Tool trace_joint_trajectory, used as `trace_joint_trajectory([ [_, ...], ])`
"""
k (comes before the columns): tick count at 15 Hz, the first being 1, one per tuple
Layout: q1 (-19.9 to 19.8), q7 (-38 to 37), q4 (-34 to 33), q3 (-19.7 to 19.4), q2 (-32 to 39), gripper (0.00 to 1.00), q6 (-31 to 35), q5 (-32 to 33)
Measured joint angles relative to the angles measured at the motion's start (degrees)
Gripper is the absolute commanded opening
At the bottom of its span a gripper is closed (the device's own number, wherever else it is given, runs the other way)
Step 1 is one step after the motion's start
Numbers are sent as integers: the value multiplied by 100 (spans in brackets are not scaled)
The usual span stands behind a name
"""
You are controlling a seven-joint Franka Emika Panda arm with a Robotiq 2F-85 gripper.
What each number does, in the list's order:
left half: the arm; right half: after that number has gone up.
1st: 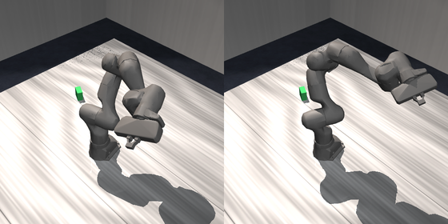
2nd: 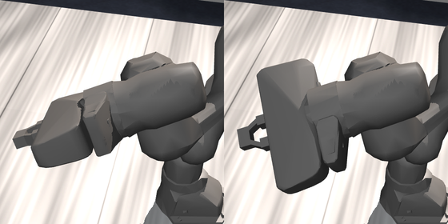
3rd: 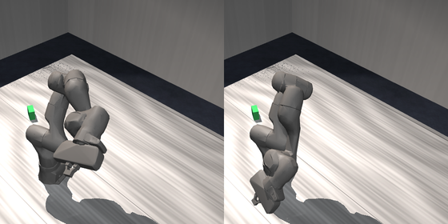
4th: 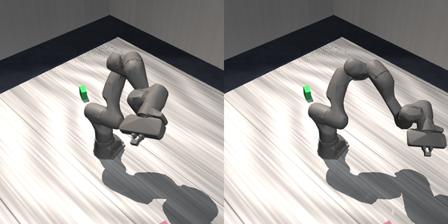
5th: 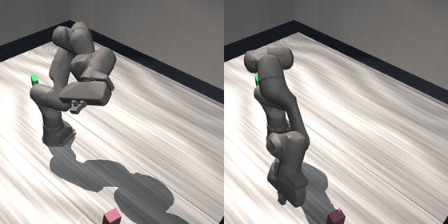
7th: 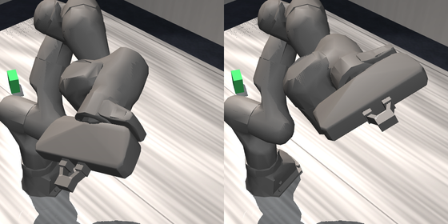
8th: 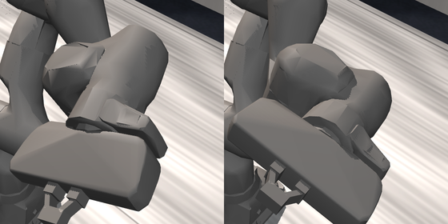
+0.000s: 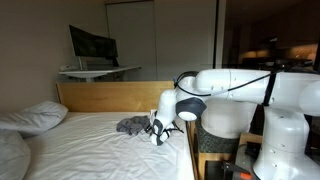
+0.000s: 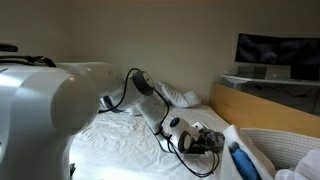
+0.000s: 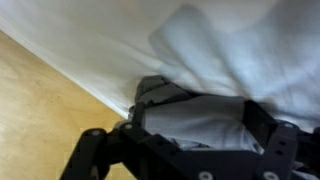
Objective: Put the clothes on the bed in the laundry hamper
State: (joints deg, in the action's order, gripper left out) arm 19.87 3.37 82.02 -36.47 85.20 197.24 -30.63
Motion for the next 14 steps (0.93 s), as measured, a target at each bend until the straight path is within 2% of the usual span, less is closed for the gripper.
trace_joint_trajectory([
  [2, 33, 27, 23, -14, 1, 100, -17, -51],
  [3, 63, 53, 61, -40, 1, 75, -46, -101],
  [4, 112, 67, 115, -87, 3, 74, -95, -192],
  [9, 503, 89, 526, -528, 4, 39, -500, -439],
  [14, 666, 44, 744, -699, 3, 10, -692, -356],
])
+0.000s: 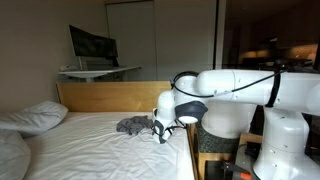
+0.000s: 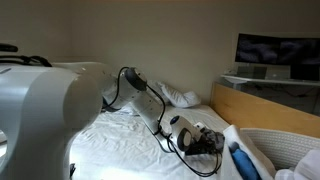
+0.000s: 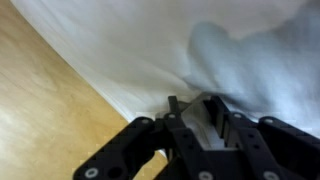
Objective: Put the clothes on the bed in the laundry hamper
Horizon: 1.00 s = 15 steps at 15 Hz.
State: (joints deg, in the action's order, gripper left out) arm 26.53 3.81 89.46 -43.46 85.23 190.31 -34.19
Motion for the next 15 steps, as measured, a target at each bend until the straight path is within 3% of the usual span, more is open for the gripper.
trace_joint_trajectory([
  [4, 23, -77, 22, -55, 0, 2, -104, 117],
  [6, 25, -313, 24, -108, 0, 8, -160, 369],
  [15, 115, -994, -69, -435, -12, 8, -297, 909],
])
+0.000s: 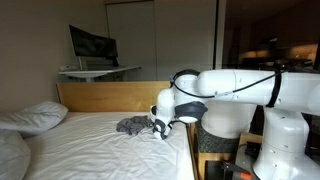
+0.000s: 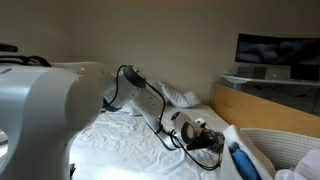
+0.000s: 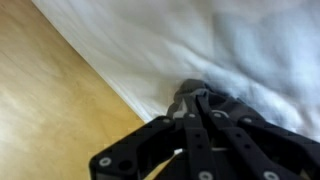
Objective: Put the clothes on the bed in the laundry hamper
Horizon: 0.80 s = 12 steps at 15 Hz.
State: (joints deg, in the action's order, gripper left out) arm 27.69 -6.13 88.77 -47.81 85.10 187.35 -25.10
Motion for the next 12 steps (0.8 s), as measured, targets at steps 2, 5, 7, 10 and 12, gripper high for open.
trace_joint_trajectory([
  [2, 55, -91, -155, -111, -8, 8, -7, 9],
  [5, 77, -124, -426, -166, -31, 8, -18, 49],
  [7, 80, -126, -549, -175, -35, 8, -18, 80],
  [10, 75, -126, -660, -179, -35, 8, -18, 167],
  [12, 44, -121, -690, -150, -73, 9, -17, 460],
])
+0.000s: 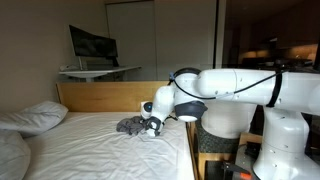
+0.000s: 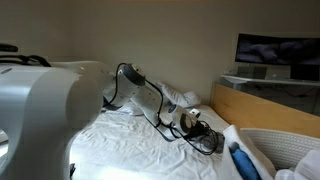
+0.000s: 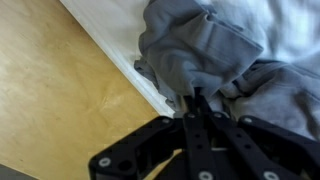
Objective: Put the clothes on the bed in the laundry hamper
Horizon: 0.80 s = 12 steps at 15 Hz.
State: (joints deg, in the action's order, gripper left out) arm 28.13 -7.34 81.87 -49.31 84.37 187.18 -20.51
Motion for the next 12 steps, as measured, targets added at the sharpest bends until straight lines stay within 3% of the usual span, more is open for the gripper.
trace_joint_trajectory([
  [6, -236, 231, 209, 268, -744, 5, 1, 1057],
  [7, -249, 241, 265, 272, -871, 33, 1, 1129],
  [9, -275, 290, 311, 287, -1047, 34, -60, 1335],
  [12, -518, 524, 264, 703, -1220, 51, -130, 1856],
])
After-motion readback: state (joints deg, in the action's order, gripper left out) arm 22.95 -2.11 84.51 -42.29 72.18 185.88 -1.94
